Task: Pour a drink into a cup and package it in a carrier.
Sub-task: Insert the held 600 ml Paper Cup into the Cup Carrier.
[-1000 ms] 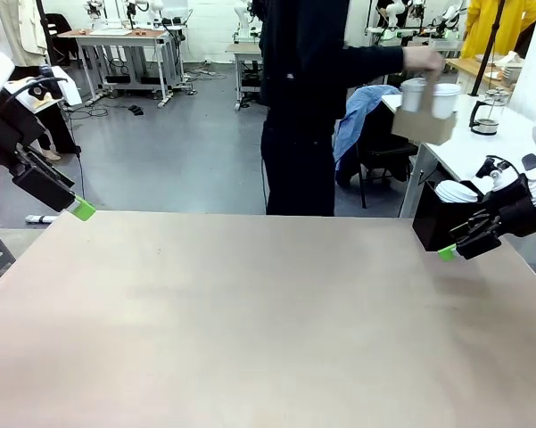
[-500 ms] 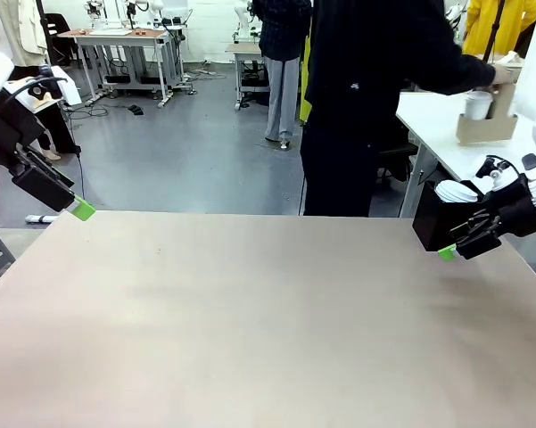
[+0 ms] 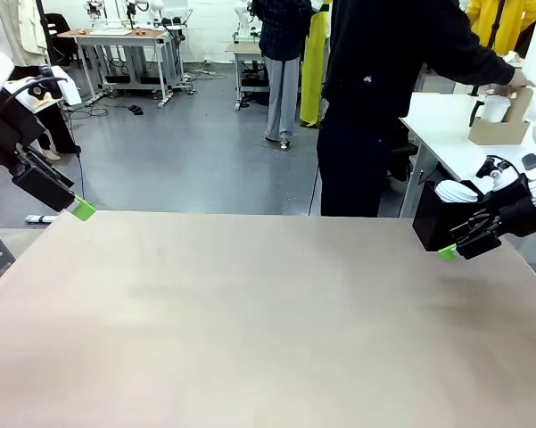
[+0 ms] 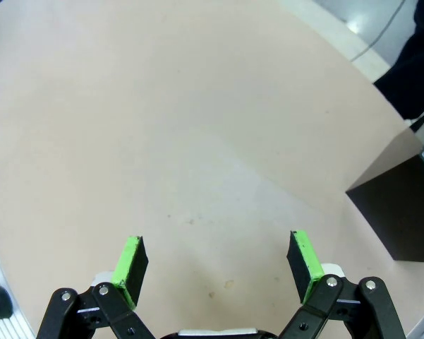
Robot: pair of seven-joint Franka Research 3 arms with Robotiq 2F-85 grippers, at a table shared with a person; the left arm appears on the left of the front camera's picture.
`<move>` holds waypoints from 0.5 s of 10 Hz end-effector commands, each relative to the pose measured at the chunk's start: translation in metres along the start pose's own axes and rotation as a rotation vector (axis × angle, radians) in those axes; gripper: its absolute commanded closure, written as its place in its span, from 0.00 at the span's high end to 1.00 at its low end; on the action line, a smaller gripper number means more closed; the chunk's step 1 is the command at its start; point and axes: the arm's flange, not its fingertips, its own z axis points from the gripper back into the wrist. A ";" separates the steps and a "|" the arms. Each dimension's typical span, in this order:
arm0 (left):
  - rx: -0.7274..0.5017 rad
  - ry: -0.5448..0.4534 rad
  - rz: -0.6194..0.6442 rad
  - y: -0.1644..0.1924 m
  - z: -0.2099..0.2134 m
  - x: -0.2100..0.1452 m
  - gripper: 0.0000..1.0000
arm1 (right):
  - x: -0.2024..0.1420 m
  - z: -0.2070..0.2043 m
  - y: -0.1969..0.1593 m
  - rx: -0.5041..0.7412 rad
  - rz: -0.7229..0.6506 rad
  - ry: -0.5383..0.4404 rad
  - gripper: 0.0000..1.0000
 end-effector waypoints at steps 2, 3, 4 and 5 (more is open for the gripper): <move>0.002 -0.008 0.017 -0.001 0.000 0.001 1.00 | 0.001 0.002 0.001 -0.003 0.002 0.001 1.00; 0.002 -0.008 0.017 -0.001 0.000 0.001 1.00 | 0.001 0.002 0.001 -0.003 0.002 0.001 1.00; 0.002 -0.008 0.017 -0.001 0.000 0.001 1.00 | 0.001 0.002 0.001 -0.003 0.002 0.001 1.00; 0.002 -0.008 0.017 -0.001 0.000 0.001 1.00 | 0.001 0.002 0.001 -0.003 0.002 0.001 1.00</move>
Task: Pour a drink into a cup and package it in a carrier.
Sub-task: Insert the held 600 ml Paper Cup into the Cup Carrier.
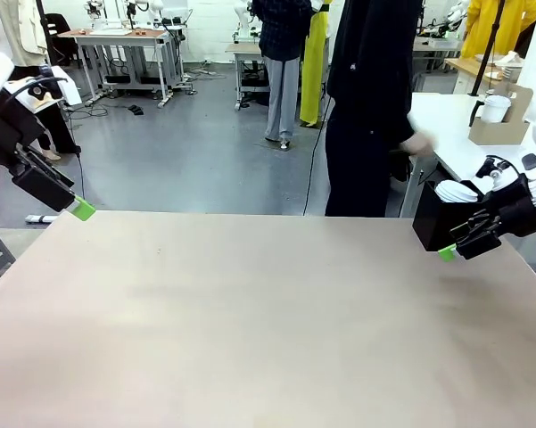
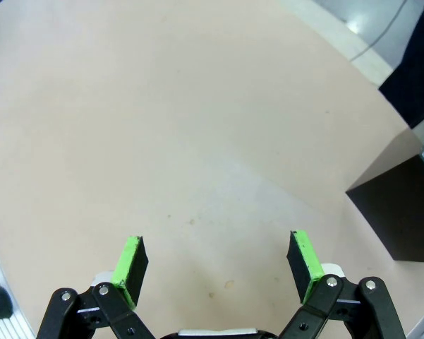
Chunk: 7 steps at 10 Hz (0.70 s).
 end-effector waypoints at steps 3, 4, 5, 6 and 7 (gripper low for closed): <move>0.002 -0.008 0.017 -0.001 0.000 0.001 1.00 | 0.001 0.002 0.001 -0.003 0.002 0.001 1.00; 0.002 -0.008 0.017 -0.001 0.000 0.001 1.00 | 0.001 0.002 0.001 -0.003 0.002 0.001 1.00; 0.002 -0.008 0.017 -0.001 0.000 0.001 1.00 | 0.001 0.002 0.001 -0.003 0.002 0.001 1.00; 0.002 -0.008 0.017 -0.001 0.000 0.001 1.00 | 0.001 0.002 0.001 -0.003 0.002 0.001 1.00; 0.002 -0.008 0.017 -0.001 0.000 0.001 1.00 | 0.001 0.002 0.001 -0.003 0.002 0.001 1.00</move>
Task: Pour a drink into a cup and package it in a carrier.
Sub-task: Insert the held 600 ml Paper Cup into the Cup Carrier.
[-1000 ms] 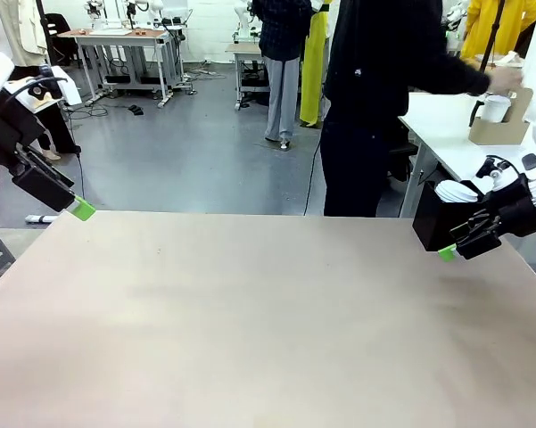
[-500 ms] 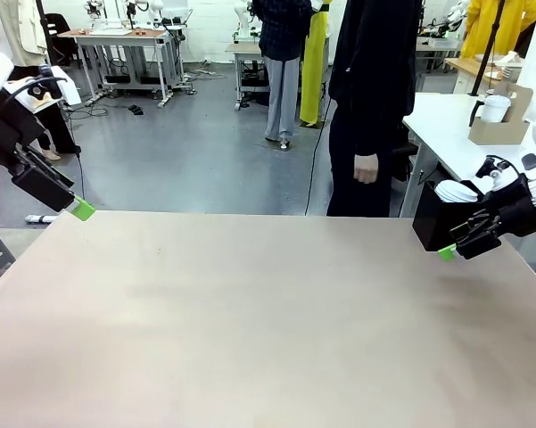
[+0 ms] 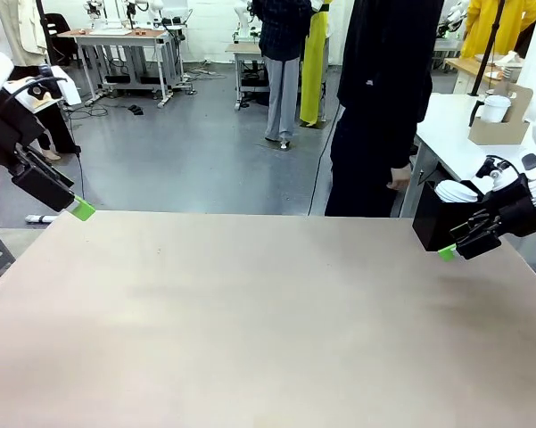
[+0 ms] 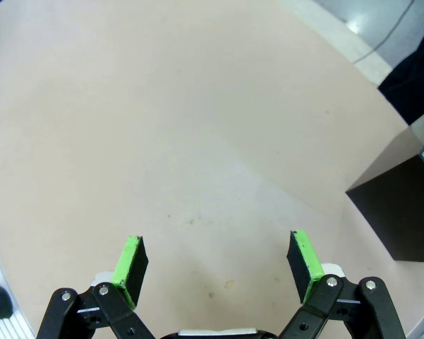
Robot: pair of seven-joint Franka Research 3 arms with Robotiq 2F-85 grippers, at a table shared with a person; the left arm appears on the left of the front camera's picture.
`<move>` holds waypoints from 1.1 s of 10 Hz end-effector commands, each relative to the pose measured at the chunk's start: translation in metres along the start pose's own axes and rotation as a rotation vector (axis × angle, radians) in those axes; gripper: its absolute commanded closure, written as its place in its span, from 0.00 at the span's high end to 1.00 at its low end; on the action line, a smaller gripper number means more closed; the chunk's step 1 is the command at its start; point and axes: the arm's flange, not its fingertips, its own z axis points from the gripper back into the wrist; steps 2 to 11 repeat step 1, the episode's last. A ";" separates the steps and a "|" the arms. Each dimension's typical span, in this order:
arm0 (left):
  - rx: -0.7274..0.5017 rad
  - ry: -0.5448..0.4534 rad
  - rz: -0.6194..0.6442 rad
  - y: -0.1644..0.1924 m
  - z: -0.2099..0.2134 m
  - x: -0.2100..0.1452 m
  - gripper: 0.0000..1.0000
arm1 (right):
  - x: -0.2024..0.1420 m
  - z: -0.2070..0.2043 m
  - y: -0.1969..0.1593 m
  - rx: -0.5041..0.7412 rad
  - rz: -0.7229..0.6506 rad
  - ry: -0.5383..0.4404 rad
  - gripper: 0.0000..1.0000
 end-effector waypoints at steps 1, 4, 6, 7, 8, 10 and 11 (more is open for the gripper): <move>0.002 -0.008 0.017 -0.001 0.000 0.001 1.00 | 0.001 0.002 0.001 -0.003 0.002 0.001 1.00; 0.002 -0.008 0.017 -0.001 0.000 0.001 1.00 | 0.001 0.002 0.001 -0.003 0.002 0.001 1.00; 0.002 -0.008 0.017 -0.001 0.000 0.001 1.00 | 0.001 0.002 0.001 -0.003 0.002 0.001 1.00; 0.002 -0.008 0.017 -0.001 0.000 0.001 1.00 | 0.001 0.002 0.001 -0.003 0.002 0.001 1.00; 0.002 -0.008 0.017 -0.001 0.000 0.001 1.00 | 0.001 0.002 0.001 -0.003 0.002 0.001 1.00; 0.002 -0.008 0.017 -0.001 0.000 0.001 1.00 | 0.001 0.002 0.001 -0.003 0.002 0.001 1.00; 0.002 -0.008 0.017 -0.001 0.000 0.001 1.00 | 0.001 0.002 0.001 -0.003 0.002 0.001 1.00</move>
